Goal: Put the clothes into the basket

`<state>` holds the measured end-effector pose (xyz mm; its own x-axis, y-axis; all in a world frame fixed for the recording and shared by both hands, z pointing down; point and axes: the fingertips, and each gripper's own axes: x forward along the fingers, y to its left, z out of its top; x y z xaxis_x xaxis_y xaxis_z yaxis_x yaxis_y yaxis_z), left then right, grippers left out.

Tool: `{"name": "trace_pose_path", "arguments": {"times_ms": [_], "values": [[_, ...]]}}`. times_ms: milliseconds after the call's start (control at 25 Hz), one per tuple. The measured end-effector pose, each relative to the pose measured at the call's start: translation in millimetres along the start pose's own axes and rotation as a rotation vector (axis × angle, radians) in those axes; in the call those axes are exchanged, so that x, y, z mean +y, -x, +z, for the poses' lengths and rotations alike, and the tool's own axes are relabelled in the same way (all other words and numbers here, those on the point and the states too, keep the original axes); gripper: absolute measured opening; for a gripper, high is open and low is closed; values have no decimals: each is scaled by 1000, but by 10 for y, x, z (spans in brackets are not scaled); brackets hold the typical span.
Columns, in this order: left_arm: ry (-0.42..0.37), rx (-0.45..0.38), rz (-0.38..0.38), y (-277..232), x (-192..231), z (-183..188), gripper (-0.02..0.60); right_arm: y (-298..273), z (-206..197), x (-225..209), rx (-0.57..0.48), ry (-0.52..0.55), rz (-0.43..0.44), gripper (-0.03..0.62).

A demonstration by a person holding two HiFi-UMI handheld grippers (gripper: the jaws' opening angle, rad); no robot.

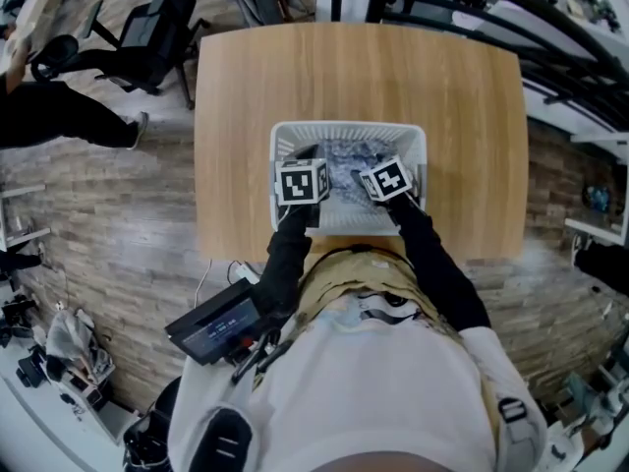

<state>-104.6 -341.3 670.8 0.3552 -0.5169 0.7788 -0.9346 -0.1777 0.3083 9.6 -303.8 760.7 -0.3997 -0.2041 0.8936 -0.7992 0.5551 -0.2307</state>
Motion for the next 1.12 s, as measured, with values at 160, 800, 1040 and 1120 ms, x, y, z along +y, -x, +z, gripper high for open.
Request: {"name": "trace_pose_path", "arguments": {"times_ms": [160, 800, 1040, 1120], "values": [[-35, -90, -13, 311, -190, 274, 0, 564, 392, 28, -160, 35, -57, 310], [-237, -668, -198, 2439, -1476, 1499, 0, 3754, 1410, 428, -984, 77, -319, 21], [-305, -862, -216, 3284, -1738, 1652, 0, 4487, 1390, 675, -1181, 80, -341, 21], [-326, -902, -190, 3442, -1745, 1657, 0, 4609, 1388, 759, -1214, 88, -344, 21]]}}
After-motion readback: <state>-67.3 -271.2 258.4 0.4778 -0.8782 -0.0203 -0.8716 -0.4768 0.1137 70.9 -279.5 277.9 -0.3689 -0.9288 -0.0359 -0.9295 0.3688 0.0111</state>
